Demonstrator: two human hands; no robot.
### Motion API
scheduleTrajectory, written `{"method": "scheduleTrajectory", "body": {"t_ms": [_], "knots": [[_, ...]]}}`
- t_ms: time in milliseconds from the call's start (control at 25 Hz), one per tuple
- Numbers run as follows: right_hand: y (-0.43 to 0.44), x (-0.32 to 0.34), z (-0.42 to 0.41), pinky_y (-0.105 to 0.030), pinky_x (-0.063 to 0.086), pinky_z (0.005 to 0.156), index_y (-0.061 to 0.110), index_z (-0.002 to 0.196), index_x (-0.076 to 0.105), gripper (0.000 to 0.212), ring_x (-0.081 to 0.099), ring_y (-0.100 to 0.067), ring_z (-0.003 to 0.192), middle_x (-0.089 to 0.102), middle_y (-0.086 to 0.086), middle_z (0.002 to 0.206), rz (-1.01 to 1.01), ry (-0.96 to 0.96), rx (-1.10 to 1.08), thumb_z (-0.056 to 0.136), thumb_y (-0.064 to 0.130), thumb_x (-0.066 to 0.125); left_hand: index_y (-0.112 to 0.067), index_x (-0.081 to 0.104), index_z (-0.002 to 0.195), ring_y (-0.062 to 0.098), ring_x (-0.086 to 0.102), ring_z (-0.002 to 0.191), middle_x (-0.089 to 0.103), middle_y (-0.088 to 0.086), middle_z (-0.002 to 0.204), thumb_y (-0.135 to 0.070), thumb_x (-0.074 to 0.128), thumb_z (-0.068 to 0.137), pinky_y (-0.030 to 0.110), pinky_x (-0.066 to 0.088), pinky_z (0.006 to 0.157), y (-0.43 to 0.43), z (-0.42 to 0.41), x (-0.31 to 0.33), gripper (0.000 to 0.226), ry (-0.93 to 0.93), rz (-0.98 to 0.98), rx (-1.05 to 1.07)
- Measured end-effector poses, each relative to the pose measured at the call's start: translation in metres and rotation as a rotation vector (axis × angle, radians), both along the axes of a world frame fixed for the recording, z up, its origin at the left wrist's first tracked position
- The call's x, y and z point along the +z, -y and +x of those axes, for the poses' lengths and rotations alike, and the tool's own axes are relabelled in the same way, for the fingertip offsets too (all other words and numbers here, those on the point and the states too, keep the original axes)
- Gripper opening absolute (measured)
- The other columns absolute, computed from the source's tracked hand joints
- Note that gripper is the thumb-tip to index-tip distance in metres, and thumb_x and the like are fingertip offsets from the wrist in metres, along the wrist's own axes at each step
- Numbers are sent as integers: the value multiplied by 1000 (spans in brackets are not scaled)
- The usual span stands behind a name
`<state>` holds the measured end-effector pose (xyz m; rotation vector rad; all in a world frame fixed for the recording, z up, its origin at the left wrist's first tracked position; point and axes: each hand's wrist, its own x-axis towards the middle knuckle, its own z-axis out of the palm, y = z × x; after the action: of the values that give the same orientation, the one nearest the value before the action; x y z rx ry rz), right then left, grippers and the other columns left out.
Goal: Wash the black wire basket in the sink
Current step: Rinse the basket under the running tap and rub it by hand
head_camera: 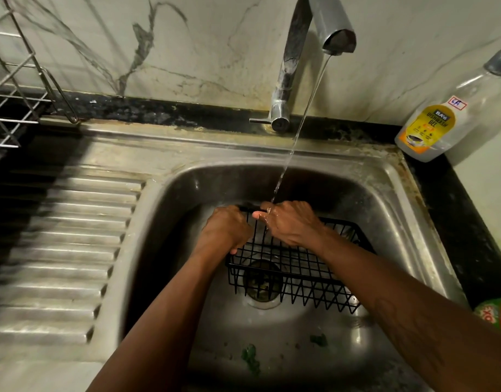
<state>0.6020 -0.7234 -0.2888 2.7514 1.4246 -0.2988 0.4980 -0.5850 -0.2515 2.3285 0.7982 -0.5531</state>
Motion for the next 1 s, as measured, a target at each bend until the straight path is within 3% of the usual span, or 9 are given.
{"method": "scheduleTrajectory", "body": {"t_ms": [160, 240, 440, 560, 680, 760, 840, 920, 1000], "knots": [[10, -3, 10, -37, 48, 88, 23, 141, 42, 79, 65, -27, 107, 69, -1, 120, -43, -44, 73, 83, 75, 58, -14, 62, 79, 14, 61, 55, 60, 1, 65, -12, 63, 88, 18, 47, 48, -3, 0, -1, 9, 12, 42, 17], [8, -6, 11, -36, 49, 88, 23, 139, 43, 69, 65, -27, 105, 69, -3, 119, -4, -17, 105, 89, 69, 56, -9, 65, 88, 17, 66, 63, 64, 3, 69, -10, 64, 87, 24, 54, 57, -6, 0, -1, 2, -37, 36, 14], [-9, -5, 8, -35, 54, 72, 22, 127, 54, 44, 66, -25, 84, 63, -4, 84, 131, -131, 97, 105, 53, 32, -17, 46, 69, 14, 53, 47, 51, -1, 66, -21, 60, 91, 21, 39, 39, -18, -9, -2, 26, 56, 76, 90], [-7, -2, 11, -25, 49, 66, 27, 116, 67, 49, 62, -10, 70, 60, 9, 72, 237, -196, 3, 93, 67, 50, -18, 46, 68, 14, 53, 47, 51, -1, 65, -20, 60, 90, 21, 40, 40, -23, -13, -3, 26, 61, 93, 107], [6, 4, 15, -30, 53, 80, 27, 106, 69, 66, 64, -11, 78, 68, 8, 82, 99, -89, -31, 71, 83, 62, -18, 47, 68, 13, 52, 46, 53, 0, 66, -19, 61, 89, 21, 37, 37, -28, -17, -2, 26, 55, 111, 104], [12, 2, 11, -35, 47, 87, 24, 121, 62, 80, 66, -24, 94, 70, -2, 97, -63, 69, 17, 73, 88, 54, -18, 45, 70, 14, 51, 48, 53, 2, 71, -19, 60, 90, 22, 37, 38, -25, -19, 0, 25, 51, 115, 97], [11, -2, 7, -39, 45, 90, 20, 133, 54, 84, 65, -30, 100, 70, -9, 105, -85, 140, 34, 82, 86, 43, -19, 47, 73, 17, 55, 52, 56, 5, 77, -18, 59, 91, 24, 39, 40, -23, -18, 0, 22, 55, 112, 95], [10, -1, 7, -42, 48, 93, 17, 137, 50, 77, 65, -30, 100, 69, -11, 105, -75, 94, 57, 93, 77, 33, -18, 50, 74, 21, 63, 59, 58, 6, 77, -18, 59, 90, 25, 41, 41, -23, -18, 1, 18, 63, 113, 102], [9, 5, 12, -43, 50, 92, 17, 130, 56, 63, 65, -27, 97, 68, -10, 101, -43, -104, 52, 101, 66, 28, -17, 51, 73, 17, 60, 53, 55, 2, 69, -18, 59, 90, 23, 40, 39, -23, -20, 3, 19, 66, 104, 104]]}}
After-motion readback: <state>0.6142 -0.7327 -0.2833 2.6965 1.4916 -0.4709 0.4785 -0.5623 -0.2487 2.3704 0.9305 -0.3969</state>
